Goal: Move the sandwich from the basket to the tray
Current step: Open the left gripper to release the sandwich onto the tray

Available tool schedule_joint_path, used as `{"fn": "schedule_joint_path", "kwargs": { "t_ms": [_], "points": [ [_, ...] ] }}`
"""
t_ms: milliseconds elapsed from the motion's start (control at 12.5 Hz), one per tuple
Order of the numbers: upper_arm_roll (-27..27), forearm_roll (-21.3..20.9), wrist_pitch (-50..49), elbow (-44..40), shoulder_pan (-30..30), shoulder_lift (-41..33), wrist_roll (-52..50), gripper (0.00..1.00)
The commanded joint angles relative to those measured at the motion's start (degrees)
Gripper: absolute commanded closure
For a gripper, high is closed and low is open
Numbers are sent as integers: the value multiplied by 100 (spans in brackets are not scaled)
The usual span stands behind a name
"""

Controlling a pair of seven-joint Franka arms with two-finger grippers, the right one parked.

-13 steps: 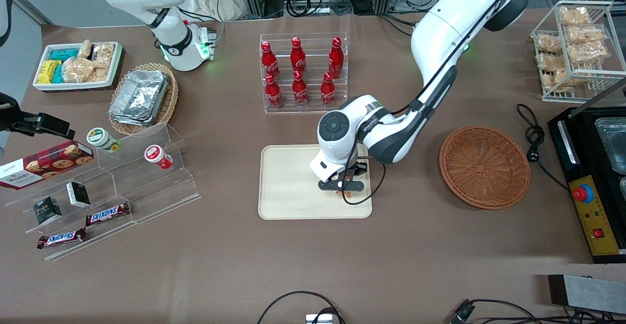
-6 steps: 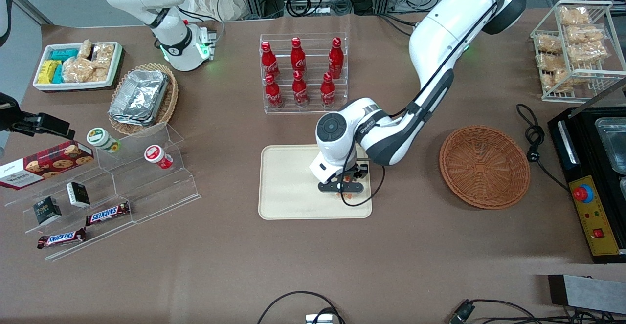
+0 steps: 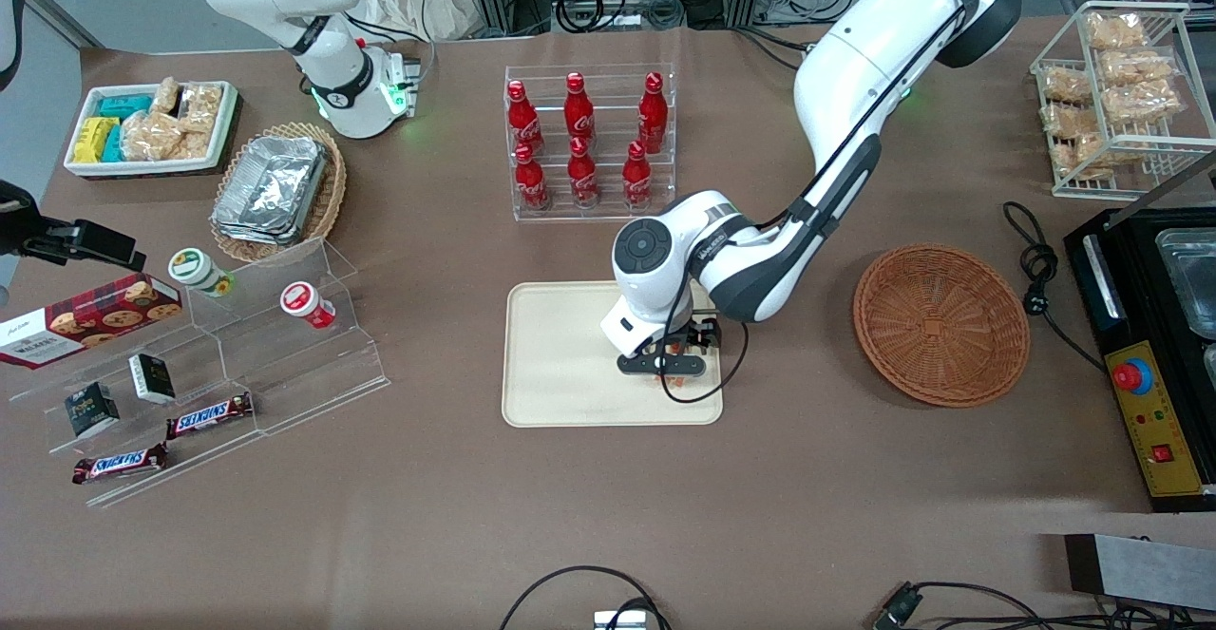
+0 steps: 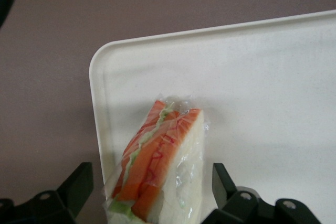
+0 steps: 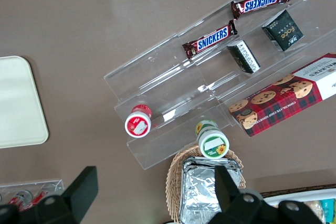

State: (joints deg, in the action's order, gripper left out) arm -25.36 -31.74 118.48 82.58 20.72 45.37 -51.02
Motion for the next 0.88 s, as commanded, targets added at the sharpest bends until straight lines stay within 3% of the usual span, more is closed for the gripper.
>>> {"fn": "schedule_joint_path", "kwargs": {
  "t_ms": [0,239,479,798],
  "points": [
    [14,-69,-88,-172,46,-97,-101,0],
    [-4,-25,-351,-190,2,-510,-119,0],
    [22,422,-632,-190,-50,-1054,-66,0],
    [22,545,-1124,-277,-401,-1573,-48,0]
  ]
}}
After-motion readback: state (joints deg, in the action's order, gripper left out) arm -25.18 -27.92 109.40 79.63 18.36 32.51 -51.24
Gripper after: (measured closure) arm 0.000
